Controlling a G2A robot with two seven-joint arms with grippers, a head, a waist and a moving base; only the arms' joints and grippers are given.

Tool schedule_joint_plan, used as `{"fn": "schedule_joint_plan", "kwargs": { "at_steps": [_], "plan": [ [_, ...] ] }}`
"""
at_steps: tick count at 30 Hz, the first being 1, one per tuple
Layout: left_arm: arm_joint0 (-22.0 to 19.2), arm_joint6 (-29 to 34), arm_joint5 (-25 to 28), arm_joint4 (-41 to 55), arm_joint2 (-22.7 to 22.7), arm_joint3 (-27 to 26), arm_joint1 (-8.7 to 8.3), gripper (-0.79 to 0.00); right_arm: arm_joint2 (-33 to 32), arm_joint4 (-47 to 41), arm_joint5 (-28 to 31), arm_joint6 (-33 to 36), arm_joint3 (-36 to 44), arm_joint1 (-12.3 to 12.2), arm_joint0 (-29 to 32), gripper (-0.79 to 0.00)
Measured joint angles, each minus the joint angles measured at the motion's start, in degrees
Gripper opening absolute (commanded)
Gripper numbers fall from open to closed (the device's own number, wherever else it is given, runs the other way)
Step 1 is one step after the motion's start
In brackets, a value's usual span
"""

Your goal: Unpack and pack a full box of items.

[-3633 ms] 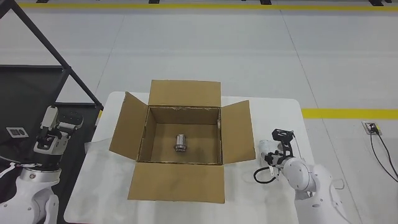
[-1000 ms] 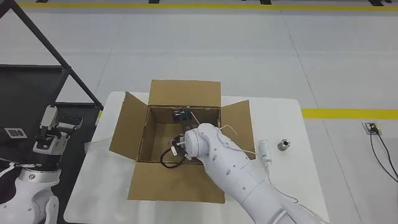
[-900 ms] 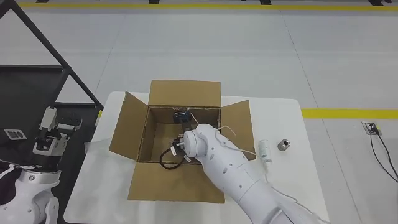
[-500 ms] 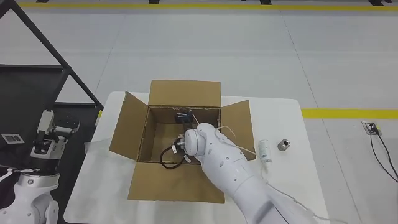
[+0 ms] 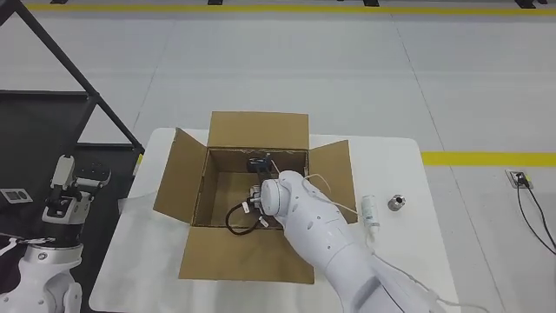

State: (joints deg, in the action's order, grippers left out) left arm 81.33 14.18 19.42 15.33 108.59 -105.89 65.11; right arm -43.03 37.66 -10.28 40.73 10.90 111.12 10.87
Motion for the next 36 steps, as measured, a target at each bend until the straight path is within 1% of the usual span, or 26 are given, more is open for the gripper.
{"fn": "schedule_joint_plan", "kwargs": {
  "at_steps": [2, 5, 8, 9, 10, 14, 16, 17, 19, 24, 27, 32, 33, 34, 36],
  "plan": [
    [0.01, 0.16, 0.08, -0.08, -0.03, -0.11, 0.02, 0.0, 0.11, 0.52, 0.23, 1.05, 0.03, -0.04, -0.18, -0.585],
    [0.0, 0.3, 0.13, -0.21, -0.11, -0.2, 0.05, 0.0, 0.33, 1.39, 0.62, 2.07, 0.29, -0.13, -0.24, -0.631],
    [-0.05, 0.32, 0.15, -0.24, -0.12, -0.24, 0.08, 0.0, 0.63, 2.45, 1.48, 3.33, 0.72, -0.25, -0.21, -0.625],
    [-0.06, 0.32, 0.18, -0.25, -0.12, -0.24, 0.09, 0.0, 0.67, 2.69, 1.65, 3.66, 0.82, -0.32, -0.23, -0.671],
    [-0.08, 0.32, 0.2, -0.27, -0.13, -0.24, 0.1, 0.0, 0.74, 3.08, 1.84, 4.17, 0.92, -0.42, -0.28, -0.699],
    [-0.14, 0.44, 0.15, -0.37, -0.2, -0.32, 0.13, 0.0, 1.09, 4.62, 2.14, 6.58, 1.24, -0.79, -0.48, -0.671],
    [-0.2, 0.46, 0.1, -0.54, -0.37, -0.41, 0.16, 0.0, 1.11, 5.16, 1.77, 6.81, 1.81, -0.98, -0.34, -0.677],
    [-0.24, 0.47, 0.08, -0.63, -0.45, -0.43, 0.17, 0.0, 1.04, 5.25, 1.7, 6.55, 2.13, -1.08, -0.2, -0.69],
    [-0.34, 0.37, 0.04, -0.79, -0.56, -0.51, 0.19, 0.0, 0.73, 5.29, 1.66, 5.64, 2.88, -1.39, 0.18, -0.767],
    [-0.49, 0.3, 0.01, -0.64, -0.58, -0.38, 0.24, 0.0, 0.25, 6.04, 1.24, 5.61, 4.68, -2.2, 0.81, -0.767],
    [-0.56, 0.28, -0.03, -0.76, -0.58, -0.27, 0.27, 0.0, 0.27, 7.17, 1.27, 7.34, 6.03, -2.74, 1.08, -0.785],
    [-0.8, 0.24, -0.32, -0.97, -0.75, -0.38, 0.31, 0.0, 0.04, 9.01, 1.16, 10.03, 8.91, -3.85, 1.95, -0.785],
    [-0.85, 0.26, -0.34, -1.07, -0.78, -0.38, 0.31, 0.0, 0.04, 9.41, 1.43, 10.81, 9.59, -4.07, 2.19, -0.754],
    [-0.91, 0.26, -0.37, -1.18, -0.82, -0.39, 0.32, 0.0, -0.01, 9.88, 1.73, 11.97, 10.5, -4.39, 2.48, -0.603],
    [-1.02, 0.3, -0.44, -1.29, -0.89, -0.45, 0.33, 0.0, -0.11, 10.72, 1.6, 14.2, 11.77, -4.9, 2.84, -0.434]
  ]
}}
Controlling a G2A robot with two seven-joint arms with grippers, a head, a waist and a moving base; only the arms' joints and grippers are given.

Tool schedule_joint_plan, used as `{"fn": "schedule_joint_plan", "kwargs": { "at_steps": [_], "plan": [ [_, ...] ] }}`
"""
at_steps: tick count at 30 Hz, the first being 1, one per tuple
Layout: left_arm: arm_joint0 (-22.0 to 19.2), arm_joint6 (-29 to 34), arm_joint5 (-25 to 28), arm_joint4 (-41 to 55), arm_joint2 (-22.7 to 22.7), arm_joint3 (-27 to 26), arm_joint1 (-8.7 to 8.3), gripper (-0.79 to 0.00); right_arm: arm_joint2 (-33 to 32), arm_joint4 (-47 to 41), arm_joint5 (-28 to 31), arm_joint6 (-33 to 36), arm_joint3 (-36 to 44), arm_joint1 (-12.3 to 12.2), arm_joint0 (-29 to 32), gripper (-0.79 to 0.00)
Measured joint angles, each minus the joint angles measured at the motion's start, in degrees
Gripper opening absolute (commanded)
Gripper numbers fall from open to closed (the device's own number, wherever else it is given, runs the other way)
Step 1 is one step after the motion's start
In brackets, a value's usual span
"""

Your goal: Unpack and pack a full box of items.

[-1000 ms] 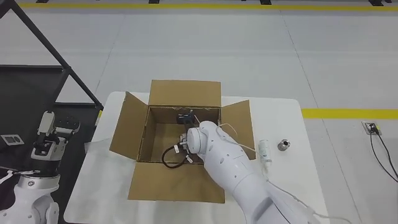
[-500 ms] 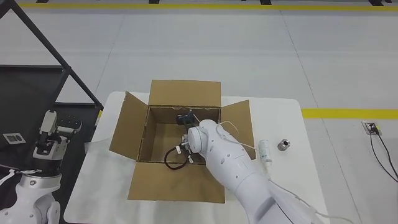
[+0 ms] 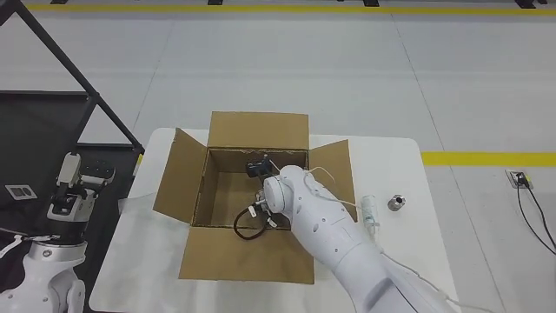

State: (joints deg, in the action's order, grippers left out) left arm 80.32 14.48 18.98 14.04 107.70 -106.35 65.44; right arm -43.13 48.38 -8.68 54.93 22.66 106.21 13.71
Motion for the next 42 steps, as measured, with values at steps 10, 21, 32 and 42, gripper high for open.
{"fn": "schedule_joint_plan", "kwargs": {
  "at_steps": [10, 21, 32, 42],
  "plan": [
    [-0.37, 0.0, -0.08, -0.56, -0.58, -0.1, 0.09, 0.0, -1.29, 4.51, -3.51, 6.1, 7.18, -2.51, 3.01, 0.0],
    [-0.08, 0.03, -0.04, -0.62, -0.41, -0.17, 0.17, 0.0, -3.51, 6.08, -2.28, 3.57, 9.37, -3.86, 4.24, 0.0],
    [0.46, -0.18, 0.53, -0.05, 0.52, 0.2, 0.25, 0.0, -3.5, 3.87, 3.89, -5.59, 1.64, -2.27, 3.03, -0.185],
    [0.55, 0.13, 0.78, 0.19, 0.7, 0.22, 0.31, 0.0, -2.84, 3.24, 4.91, -8.79, -3.75, -0.52, 1.82, -0.693]
  ]
}}
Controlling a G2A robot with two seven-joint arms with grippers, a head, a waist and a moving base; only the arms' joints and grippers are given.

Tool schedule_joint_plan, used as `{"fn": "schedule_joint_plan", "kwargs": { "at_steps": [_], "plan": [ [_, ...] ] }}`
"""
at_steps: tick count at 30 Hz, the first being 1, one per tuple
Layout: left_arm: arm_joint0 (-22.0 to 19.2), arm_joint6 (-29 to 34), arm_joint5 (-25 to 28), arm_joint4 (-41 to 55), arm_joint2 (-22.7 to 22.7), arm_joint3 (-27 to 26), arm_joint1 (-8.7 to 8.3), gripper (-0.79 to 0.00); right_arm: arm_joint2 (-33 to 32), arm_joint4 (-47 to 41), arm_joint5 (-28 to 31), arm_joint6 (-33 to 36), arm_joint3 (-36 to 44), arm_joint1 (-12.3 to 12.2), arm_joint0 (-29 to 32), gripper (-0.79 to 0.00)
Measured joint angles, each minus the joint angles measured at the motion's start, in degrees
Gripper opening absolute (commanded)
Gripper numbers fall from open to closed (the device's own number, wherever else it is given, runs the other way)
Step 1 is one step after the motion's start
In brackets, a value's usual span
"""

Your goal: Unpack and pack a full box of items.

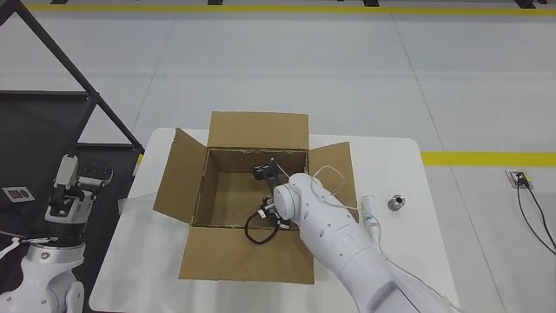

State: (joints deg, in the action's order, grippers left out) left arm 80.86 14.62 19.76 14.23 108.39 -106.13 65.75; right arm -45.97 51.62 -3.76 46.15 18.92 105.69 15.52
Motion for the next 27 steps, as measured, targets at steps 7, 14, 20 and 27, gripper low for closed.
{"fn": "schedule_joint_plan", "kwargs": {
  "at_steps": [7, 14, 20, 27],
  "plan": [
    [-0.14, 0.01, -0.08, -0.16, 0.04, 0.04, 0.04, 0.0, -1.07, -1.46, 1.6, -2.8, -0.63, 0.17, -1.0, -0.785],
    [-0.56, -0.07, -0.25, -0.42, -0.4, -0.08, 0.09, 0.0, -2.8, -1.88, 6.05, -4.78, 4.3, -1.27, 0.02, -0.785],
    [-1.03, 0.12, -0.4, -0.64, -1.02, -0.23, 0.13, 0.0, -5.65, 3.07, 5.31, -5.83, 20.02, -4.97, 7.48, -0.785],
    [-1.51, 0.18, -0.31, -0.86, -1.67, -0.2, 0.19, 0.0, -13.83, 16.6, 2.41, 4.54, 59.67, -11.43, 29.3, -0.785]
  ]
}}
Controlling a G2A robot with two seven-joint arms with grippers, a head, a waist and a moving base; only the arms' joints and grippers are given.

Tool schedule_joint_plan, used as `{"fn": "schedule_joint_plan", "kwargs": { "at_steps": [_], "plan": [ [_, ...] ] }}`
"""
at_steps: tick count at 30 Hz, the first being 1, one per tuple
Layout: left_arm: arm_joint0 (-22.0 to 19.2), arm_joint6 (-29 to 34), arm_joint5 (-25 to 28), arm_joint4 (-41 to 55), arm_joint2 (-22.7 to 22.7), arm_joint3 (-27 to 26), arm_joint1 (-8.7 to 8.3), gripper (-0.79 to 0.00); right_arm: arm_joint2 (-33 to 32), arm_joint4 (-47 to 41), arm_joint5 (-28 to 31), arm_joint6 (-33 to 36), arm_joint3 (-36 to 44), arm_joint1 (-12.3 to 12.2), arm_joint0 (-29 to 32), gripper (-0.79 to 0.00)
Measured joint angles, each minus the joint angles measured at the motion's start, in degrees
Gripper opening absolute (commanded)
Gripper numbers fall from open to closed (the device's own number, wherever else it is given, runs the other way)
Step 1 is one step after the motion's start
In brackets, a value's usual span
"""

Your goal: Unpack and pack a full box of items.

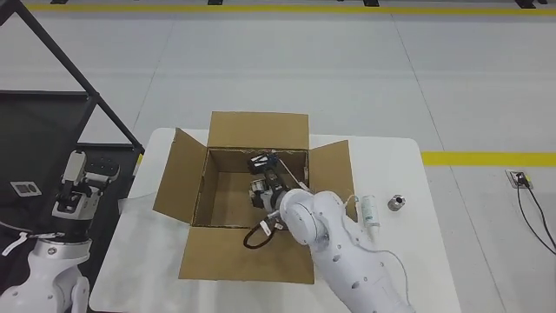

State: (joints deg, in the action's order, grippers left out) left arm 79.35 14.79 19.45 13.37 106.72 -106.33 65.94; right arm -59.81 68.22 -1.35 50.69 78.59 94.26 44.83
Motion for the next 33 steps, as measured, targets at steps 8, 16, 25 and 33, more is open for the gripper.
{"fn": "schedule_joint_plan", "kwargs": {
  "at_steps": [8, 16, 25, 33],
  "plan": [
    [-0.02, -0.2, 0.18, 0.19, 0.23, 0.18, 0.04, 0.0, -3.68, 2.78, 2.44, -1.01, 20.31, -1.96, 13.22, -0.785],
    [0.26, -0.37, 0.11, 0.09, 0.6, 0.12, 0.08, 0.0, -3.66, 2.83, 2.4, -0.96, 20.16, -1.95, 13.13, -0.785],
    [0.19, 0.5, -0.6, -0.19, 0.04, 0.28, 0.1, 0.0, -7.02, -0.43, 2.96, -2.01, 24.55, -2.56, 15.65, -0.785],
    [-0.84, 2.1, -1.23, -0.99, -1.51, 0.31, 0.06, 0.0, -19.23, -4.14, 5.02, -5.92, 44.63, -4.65, 30.97, -0.785]
  ]
}}
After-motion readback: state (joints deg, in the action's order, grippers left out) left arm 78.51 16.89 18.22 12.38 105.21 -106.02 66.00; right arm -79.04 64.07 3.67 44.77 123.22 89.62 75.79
